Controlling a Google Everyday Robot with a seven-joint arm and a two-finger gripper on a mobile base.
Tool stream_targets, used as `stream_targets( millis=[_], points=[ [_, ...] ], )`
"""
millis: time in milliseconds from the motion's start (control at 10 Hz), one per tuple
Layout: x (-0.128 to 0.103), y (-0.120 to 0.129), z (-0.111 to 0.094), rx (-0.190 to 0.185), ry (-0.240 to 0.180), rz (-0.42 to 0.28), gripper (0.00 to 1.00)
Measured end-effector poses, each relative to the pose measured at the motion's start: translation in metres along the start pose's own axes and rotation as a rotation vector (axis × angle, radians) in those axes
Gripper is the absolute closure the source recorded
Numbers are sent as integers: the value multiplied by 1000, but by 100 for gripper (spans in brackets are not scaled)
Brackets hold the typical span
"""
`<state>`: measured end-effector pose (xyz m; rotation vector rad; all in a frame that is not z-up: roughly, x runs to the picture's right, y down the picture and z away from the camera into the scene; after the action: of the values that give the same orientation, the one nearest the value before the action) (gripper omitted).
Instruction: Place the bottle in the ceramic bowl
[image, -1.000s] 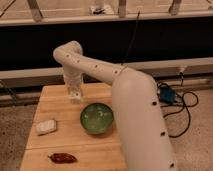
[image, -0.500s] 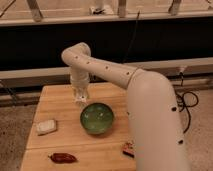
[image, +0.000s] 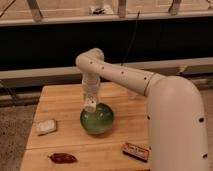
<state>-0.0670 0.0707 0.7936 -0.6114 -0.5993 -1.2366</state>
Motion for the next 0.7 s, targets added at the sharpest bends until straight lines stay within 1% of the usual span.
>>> stream_targets(
  millis=[400,700],
  points=[
    [-14,16,8,12,-7,19,100],
    [-18,16,13,20,-12,29,100]
  ],
)
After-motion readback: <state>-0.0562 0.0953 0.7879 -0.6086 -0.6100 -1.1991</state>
